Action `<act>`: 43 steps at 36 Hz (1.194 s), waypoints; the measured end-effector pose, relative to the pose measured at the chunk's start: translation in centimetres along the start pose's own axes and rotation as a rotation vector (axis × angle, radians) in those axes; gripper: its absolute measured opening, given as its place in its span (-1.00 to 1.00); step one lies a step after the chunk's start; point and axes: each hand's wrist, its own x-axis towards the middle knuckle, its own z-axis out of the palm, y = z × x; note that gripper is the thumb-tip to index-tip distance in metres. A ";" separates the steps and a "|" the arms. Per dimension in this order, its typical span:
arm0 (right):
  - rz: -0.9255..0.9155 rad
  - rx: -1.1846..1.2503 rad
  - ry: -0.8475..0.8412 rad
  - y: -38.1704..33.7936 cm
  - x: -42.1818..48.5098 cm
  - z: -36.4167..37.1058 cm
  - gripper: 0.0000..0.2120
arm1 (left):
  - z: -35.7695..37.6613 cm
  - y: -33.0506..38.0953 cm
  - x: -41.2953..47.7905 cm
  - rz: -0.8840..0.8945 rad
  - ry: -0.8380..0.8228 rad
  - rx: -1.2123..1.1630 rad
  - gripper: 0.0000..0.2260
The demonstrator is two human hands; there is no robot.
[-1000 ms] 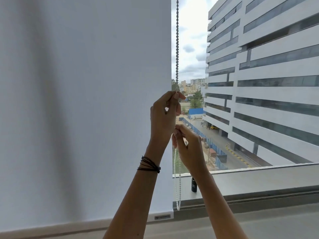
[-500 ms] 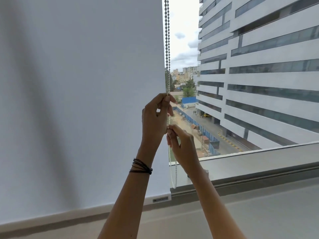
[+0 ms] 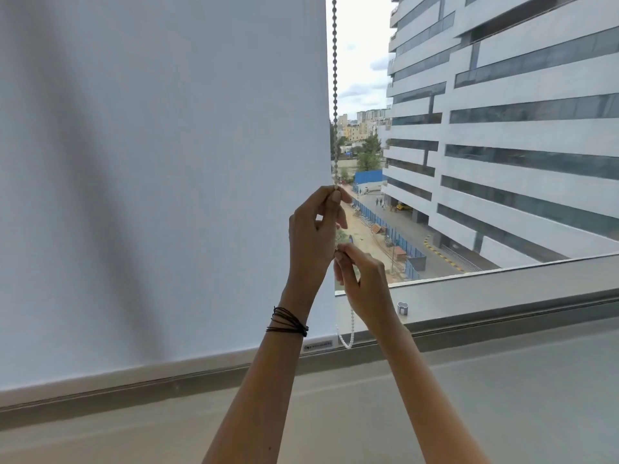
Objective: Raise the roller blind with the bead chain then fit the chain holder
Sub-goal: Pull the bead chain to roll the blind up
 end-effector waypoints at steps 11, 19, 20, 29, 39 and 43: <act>0.018 0.030 -0.013 0.3 -1.9 0.3 -0.81 | 0.0 -0.9 -1.8 -0.036 0.014 -0.002 -0.79; 0.083 0.024 -0.058 1.2 -4.1 1.0 -0.81 | 0.5 -2.5 -4.2 -0.099 0.019 0.005 -0.79; 0.096 0.023 -0.067 1.5 -4.5 1.0 -0.81 | 0.5 -2.8 -4.4 -0.102 0.013 0.012 -0.78; 0.156 -0.084 -0.073 3.7 -7.2 1.7 -0.78 | 1.0 -5.0 -6.7 -0.178 -0.009 0.019 -0.78; 0.191 -0.108 -0.056 4.6 -9.1 1.8 -0.84 | 2.2 -6.0 -8.5 -0.220 0.004 0.021 -0.78; 0.206 -0.115 -0.074 4.9 -10.1 1.6 -0.85 | 2.5 -6.5 -9.4 -0.229 0.000 0.014 -0.78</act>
